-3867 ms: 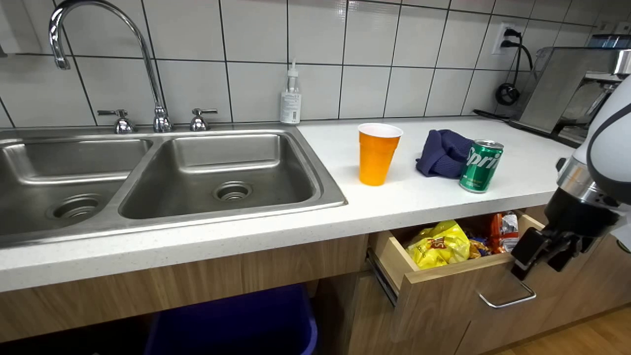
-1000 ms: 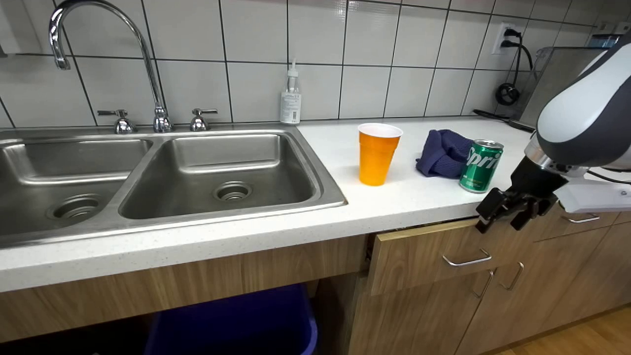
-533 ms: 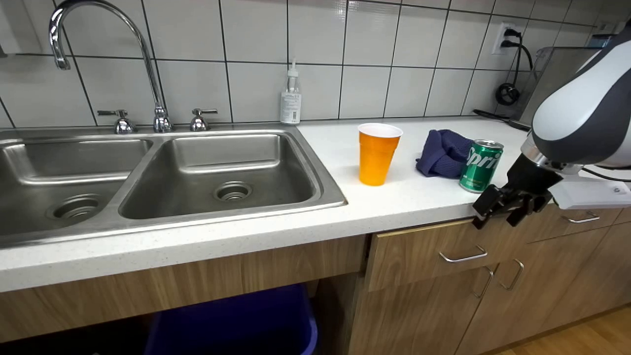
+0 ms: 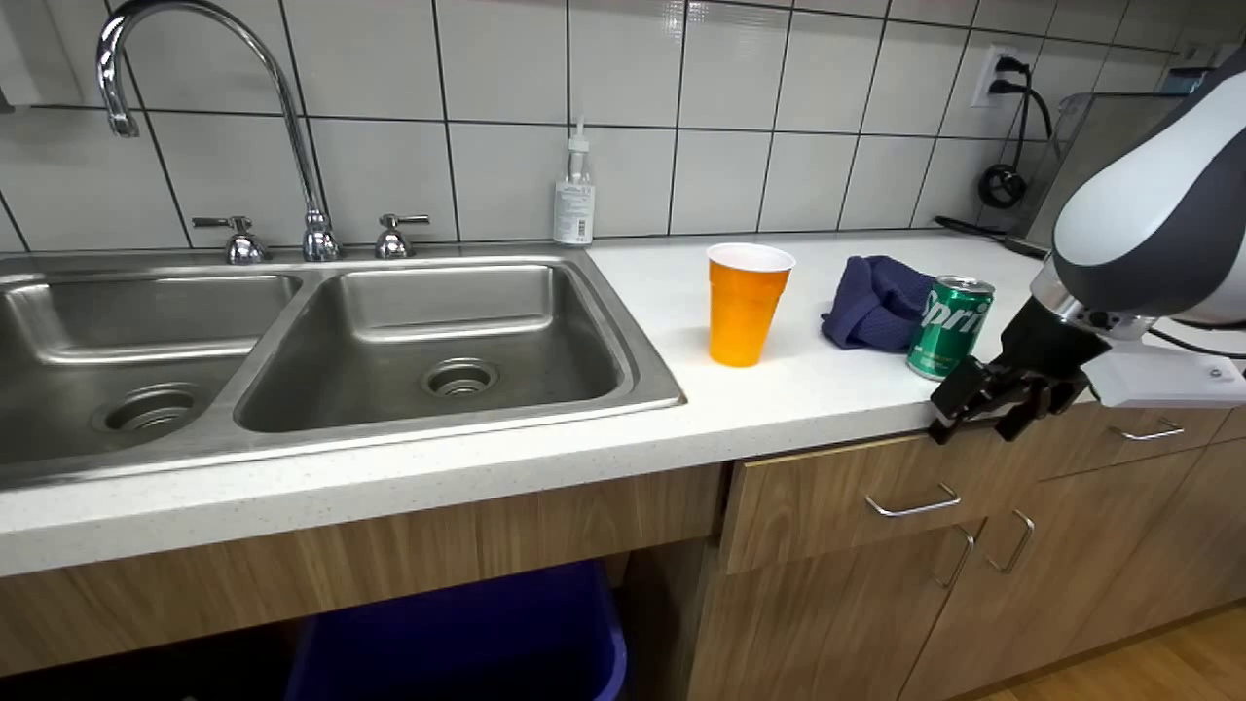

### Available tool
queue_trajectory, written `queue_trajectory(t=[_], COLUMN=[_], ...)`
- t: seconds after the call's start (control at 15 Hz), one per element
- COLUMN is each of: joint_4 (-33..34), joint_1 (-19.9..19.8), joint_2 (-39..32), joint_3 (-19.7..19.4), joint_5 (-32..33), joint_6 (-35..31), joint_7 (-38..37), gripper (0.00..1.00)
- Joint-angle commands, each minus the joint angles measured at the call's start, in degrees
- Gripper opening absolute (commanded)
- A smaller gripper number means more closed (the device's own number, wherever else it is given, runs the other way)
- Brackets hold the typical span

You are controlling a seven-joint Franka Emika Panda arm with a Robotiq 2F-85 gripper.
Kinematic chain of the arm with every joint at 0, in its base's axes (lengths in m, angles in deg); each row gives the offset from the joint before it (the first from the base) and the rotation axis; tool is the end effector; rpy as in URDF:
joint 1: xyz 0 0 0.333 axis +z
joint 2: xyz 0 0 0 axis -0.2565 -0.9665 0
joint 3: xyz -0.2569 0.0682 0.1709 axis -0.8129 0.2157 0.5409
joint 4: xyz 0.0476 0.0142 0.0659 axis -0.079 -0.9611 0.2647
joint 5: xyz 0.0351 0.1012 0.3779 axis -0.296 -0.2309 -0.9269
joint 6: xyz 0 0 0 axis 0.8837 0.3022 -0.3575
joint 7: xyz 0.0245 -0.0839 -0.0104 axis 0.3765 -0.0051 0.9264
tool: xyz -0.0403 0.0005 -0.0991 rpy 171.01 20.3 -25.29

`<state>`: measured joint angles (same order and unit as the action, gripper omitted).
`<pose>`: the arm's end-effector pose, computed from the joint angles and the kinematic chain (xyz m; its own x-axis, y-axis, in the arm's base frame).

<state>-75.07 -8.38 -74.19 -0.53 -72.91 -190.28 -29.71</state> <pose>0.4632 -0.0507 0.1842 0.9714 0.0344 0.2350 0.0509 -0.9966 -0.0643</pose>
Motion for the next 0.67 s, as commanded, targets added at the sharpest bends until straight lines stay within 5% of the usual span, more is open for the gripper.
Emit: queue_trajectory(t=[0.0, 0.6], joint_4=[-2.0, -8.9], joint_1=[-6.0, -15.0], joint_2=[0.5, 6.1], joint_3=[6.3, 14.6], joint_5=[-2.8, -2.6], joint_6=[-2.2, 0.0], joint_7=[3.5, 5.5], gripper=[1.0, 1.0])
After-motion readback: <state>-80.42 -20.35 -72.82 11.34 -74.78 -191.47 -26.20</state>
